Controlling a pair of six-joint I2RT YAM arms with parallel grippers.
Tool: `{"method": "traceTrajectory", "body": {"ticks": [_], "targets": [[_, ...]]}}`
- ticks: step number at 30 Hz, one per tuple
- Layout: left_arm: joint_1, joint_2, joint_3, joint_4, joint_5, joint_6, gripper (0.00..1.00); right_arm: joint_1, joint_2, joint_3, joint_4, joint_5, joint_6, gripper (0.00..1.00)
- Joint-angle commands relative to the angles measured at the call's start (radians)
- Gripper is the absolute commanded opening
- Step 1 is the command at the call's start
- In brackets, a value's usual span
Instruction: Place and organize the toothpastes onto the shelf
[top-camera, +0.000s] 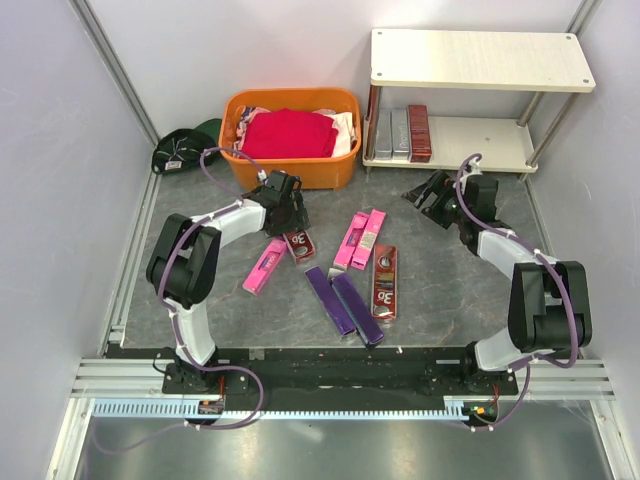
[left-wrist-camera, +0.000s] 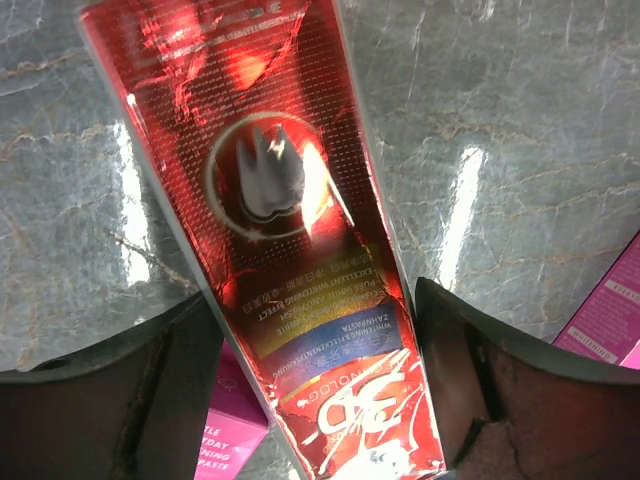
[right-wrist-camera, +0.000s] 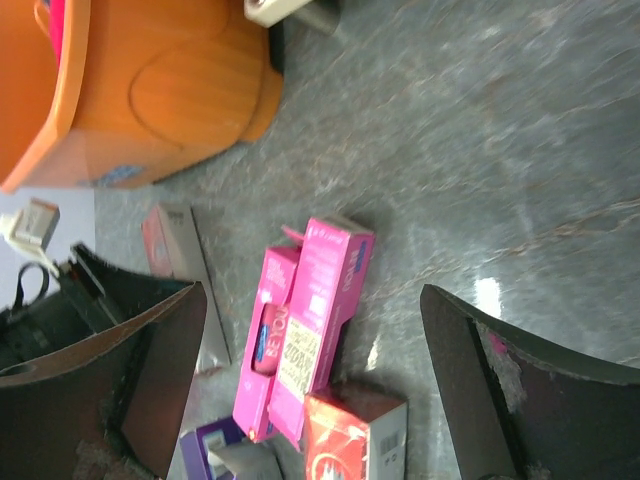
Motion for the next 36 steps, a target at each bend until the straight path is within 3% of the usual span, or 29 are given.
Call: {"method": "traceTrajectory", "body": {"ticks": [1, 6, 15, 22, 27, 36], "targets": [[0.000, 0.029, 0.006, 0.053, 0.024, -0.019, 0.72, 0.045, -0.041, 0.012, -0.029, -0.022, -0.042, 0.96], [0.000, -0.037, -0.032, 0.099, 0.058, -0.018, 0.59, 0.099, -0.060, 0.037, -0.070, -0.012, -0.070, 0.96], [0.001, -0.237, -0.115, 0.202, 0.166, -0.094, 0.59, 0.222, -0.106, 0.083, -0.112, -0.002, -0.038, 0.96], [0.004, -0.333, -0.164, 0.325, 0.297, -0.290, 0.59, 0.352, -0.153, 0.061, -0.057, 0.041, 0.044, 0.96], [0.006, -0.341, -0.219, 0.509, 0.384, -0.450, 0.59, 0.456, -0.201, 0.041, 0.006, 0.099, 0.091, 0.96], [0.007, -0.338, -0.253, 0.693, 0.429, -0.689, 0.60, 0.654, -0.299, -0.002, -0.010, 0.379, 0.000, 0.94]]}}
